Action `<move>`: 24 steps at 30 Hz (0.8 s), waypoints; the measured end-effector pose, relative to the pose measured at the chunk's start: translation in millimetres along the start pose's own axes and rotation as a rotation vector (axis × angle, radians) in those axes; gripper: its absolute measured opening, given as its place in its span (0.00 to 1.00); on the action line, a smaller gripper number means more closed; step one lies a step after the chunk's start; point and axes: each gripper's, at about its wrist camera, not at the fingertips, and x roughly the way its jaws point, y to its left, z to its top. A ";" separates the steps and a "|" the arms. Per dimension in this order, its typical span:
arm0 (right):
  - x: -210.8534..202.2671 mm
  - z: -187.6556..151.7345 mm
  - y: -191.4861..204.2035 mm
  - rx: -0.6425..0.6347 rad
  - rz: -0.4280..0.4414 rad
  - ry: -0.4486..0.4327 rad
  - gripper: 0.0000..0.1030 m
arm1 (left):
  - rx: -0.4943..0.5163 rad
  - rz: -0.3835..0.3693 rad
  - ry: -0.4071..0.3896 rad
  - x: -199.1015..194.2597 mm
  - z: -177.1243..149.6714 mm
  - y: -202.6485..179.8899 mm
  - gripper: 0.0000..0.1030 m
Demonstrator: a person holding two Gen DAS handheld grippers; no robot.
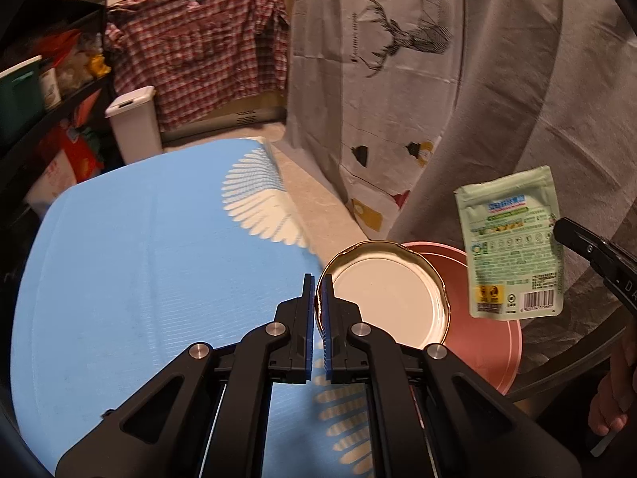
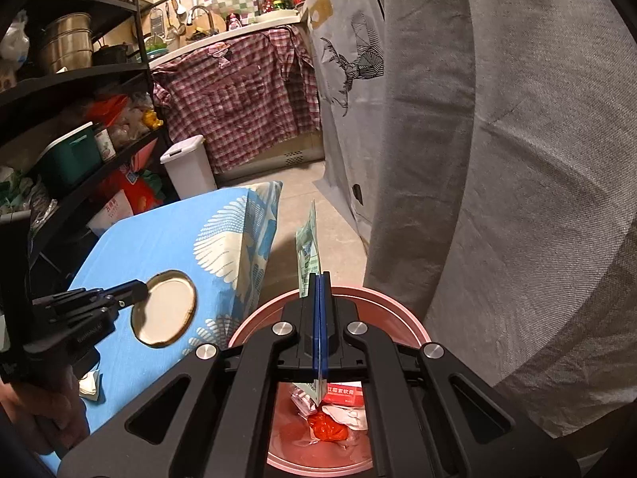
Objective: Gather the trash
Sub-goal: 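Lift the jar lid and green packet and carry both over the pink bin, then open both tools to drop the jar lid and green packet into the bin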
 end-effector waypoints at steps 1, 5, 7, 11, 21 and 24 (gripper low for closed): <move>0.8 0.5 -0.2 0.000 -0.004 0.001 0.00 | 0.007 -0.004 0.003 2.0 0.2 -4.0 0.04; 3.7 0.1 -4.3 0.014 -0.022 0.014 0.00 | 0.035 -0.017 0.019 11.6 -0.9 -18.5 0.03; 5.1 -0.2 -5.3 0.017 -0.030 0.019 0.00 | 0.049 -0.020 0.031 17.8 -2.8 -26.1 0.03; 7.8 -0.3 -5.8 0.018 -0.037 0.027 0.00 | 0.075 -0.025 0.055 29.4 -5.9 -40.0 0.04; 14.1 -1.5 -8.1 0.022 -0.048 0.047 0.02 | 0.122 -0.059 0.108 43.0 -17.3 -60.8 0.04; 19.4 -1.9 -7.7 0.015 -0.076 0.066 0.05 | 0.121 -0.096 0.128 44.8 -20.2 -63.1 0.13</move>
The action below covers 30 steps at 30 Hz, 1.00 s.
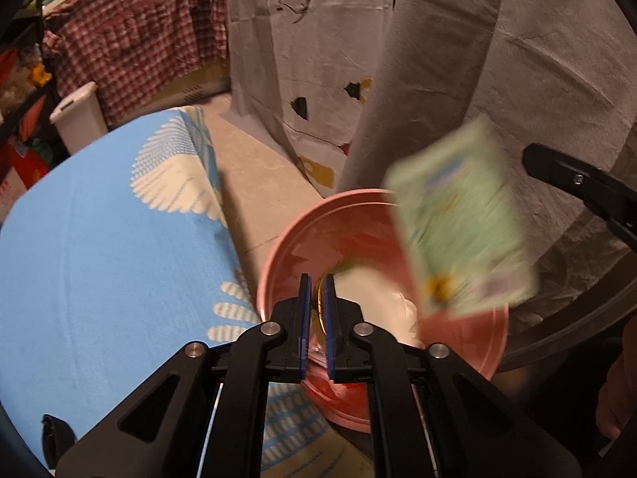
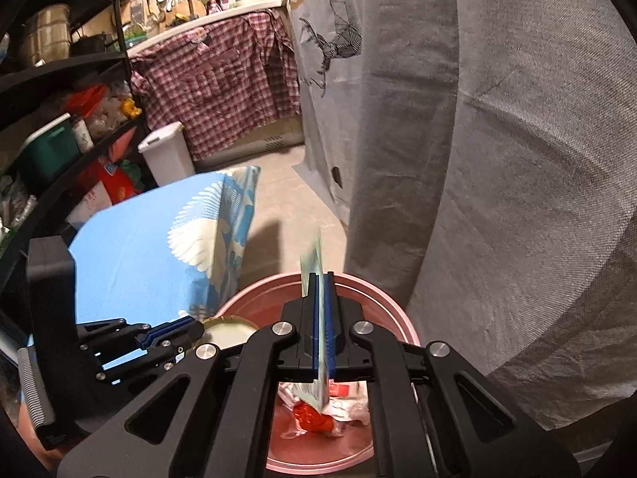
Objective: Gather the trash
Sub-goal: 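Open both tools to drop the jar lid and green packet into the bin, then move both open tools to the black strap item and white paper wrapper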
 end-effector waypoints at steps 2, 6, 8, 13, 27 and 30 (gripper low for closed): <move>0.8 -0.8 1.0 -0.001 0.002 0.006 0.05 | 0.001 -0.002 -0.011 -2.5 -0.2 -0.1 0.22; 0.7 -1.4 0.5 0.002 -0.003 0.002 0.18 | -0.017 0.000 -0.031 -10.3 1.0 7.6 0.22; -0.6 -2.3 0.6 0.001 -0.004 -0.002 0.19 | -0.032 0.007 -0.036 -14.0 0.8 13.3 0.22; -2.1 -4.3 6.5 -0.025 -0.005 -0.008 0.19 | -0.056 0.028 -0.060 -25.5 -0.2 28.5 0.22; -15.1 -11.3 29.9 -0.091 0.000 -0.017 0.19 | -0.102 0.103 -0.135 -81.1 -27.9 85.2 0.21; -18.2 -12.9 39.5 -0.100 0.010 -0.019 0.19 | -0.128 0.123 -0.143 -91.9 -35.3 101.4 0.21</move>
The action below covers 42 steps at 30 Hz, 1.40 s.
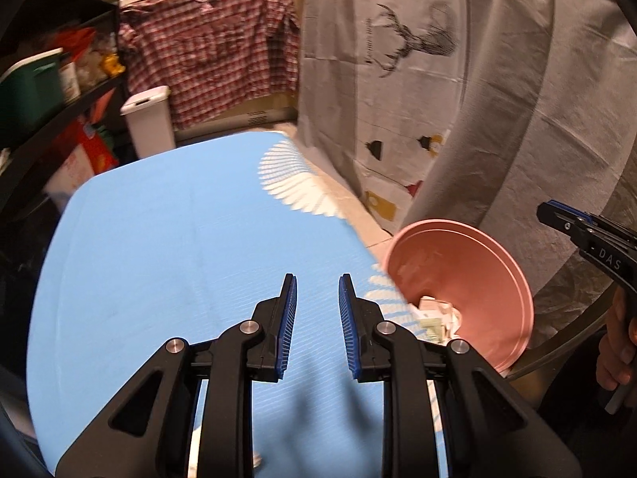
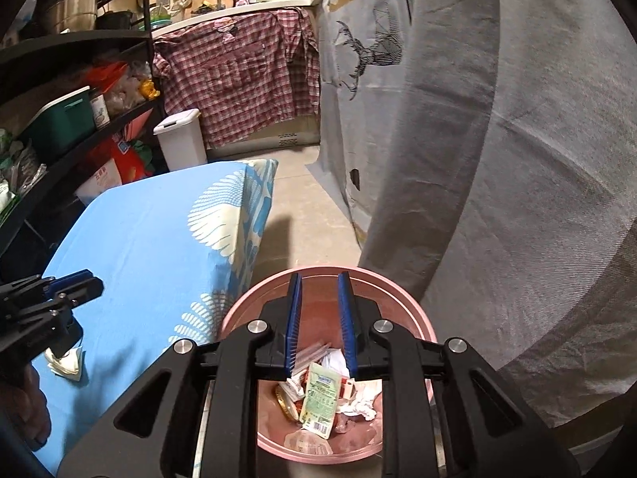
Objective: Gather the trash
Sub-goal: 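Move both open tools to the black strap item and white paper wrapper, then grasp the black strap item with the left tool while the right tool grasps the white paper wrapper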
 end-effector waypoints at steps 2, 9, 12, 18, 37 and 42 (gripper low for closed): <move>-2.4 -0.9 8.5 -0.013 0.012 -0.004 0.19 | -0.015 0.015 -0.009 -8.7 -2.6 13.5 0.21; -11.3 -5.9 44.9 -0.071 0.081 -0.027 0.17 | -0.086 0.063 -0.035 -38.8 -11.1 59.9 0.21; -14.0 -12.0 66.4 -0.095 0.138 -0.031 0.14 | -0.134 0.099 -0.039 -53.6 -16.5 88.4 0.21; -19.0 -33.7 124.9 -0.174 0.289 -0.035 0.14 | -0.208 0.151 -0.030 -70.8 -31.6 132.6 0.21; 3.1 -94.7 259.1 -0.443 0.622 0.112 0.29 | -0.282 0.096 0.052 -66.3 -67.6 186.2 0.21; 9.9 -102.4 266.4 -0.478 0.621 0.150 0.29 | -0.272 -0.046 0.121 -42.0 -72.9 171.3 0.21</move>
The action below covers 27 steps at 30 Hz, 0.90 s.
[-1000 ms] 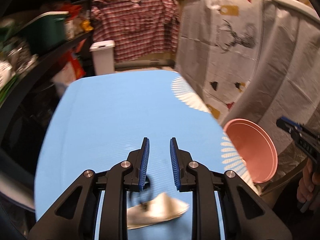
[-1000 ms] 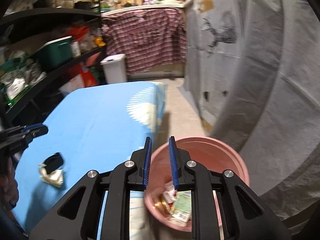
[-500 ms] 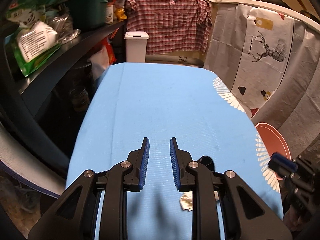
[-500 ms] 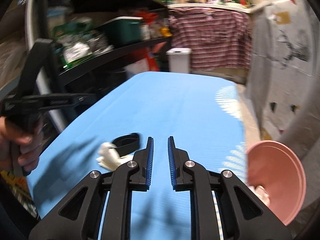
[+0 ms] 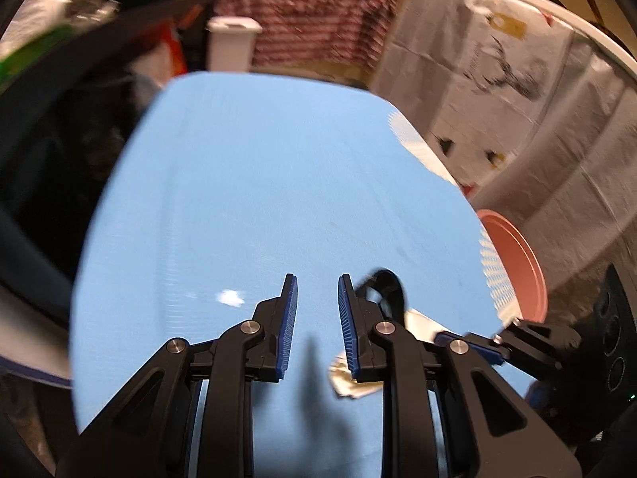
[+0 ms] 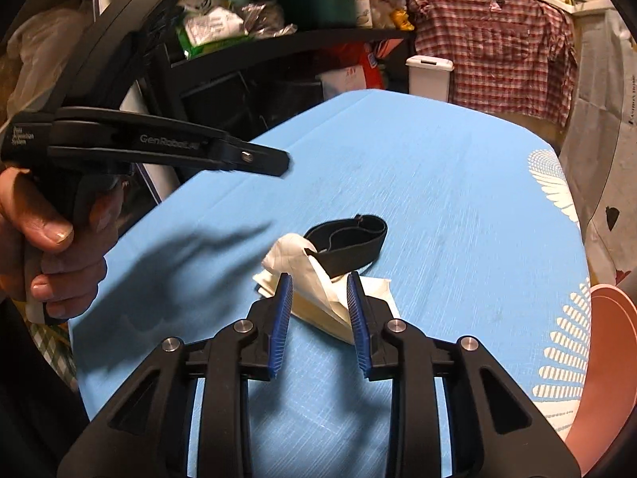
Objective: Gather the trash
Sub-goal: 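Grasp the black strap item with the left tool while the right tool grasps the white paper wrapper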
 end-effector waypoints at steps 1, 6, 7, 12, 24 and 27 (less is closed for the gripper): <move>-0.1 -2.1 0.0 -0.003 -0.002 0.003 0.29 | 0.015 -0.021 0.019 5.6 -2.1 -4.8 0.21; 0.9 -4.0 -4.4 -0.002 -0.002 0.018 0.29 | 0.068 -0.078 0.068 20.7 -9.6 -20.9 0.21; 1.3 -4.4 -4.6 -0.003 -0.002 0.021 0.29 | 0.078 -0.081 0.080 23.7 -10.9 -24.4 0.21; 2.3 -5.9 -5.2 -0.012 -0.008 0.032 0.27 | 0.104 -0.043 0.113 31.6 -13.8 -27.9 0.21; -9.2 -7.2 1.1 -0.047 -0.001 0.021 0.06 | 0.109 0.000 0.078 17.8 -8.1 -26.4 0.03; -14.7 -6.0 1.1 -0.049 -0.004 0.013 0.05 | 0.103 0.014 0.050 9.9 -4.8 -25.0 0.03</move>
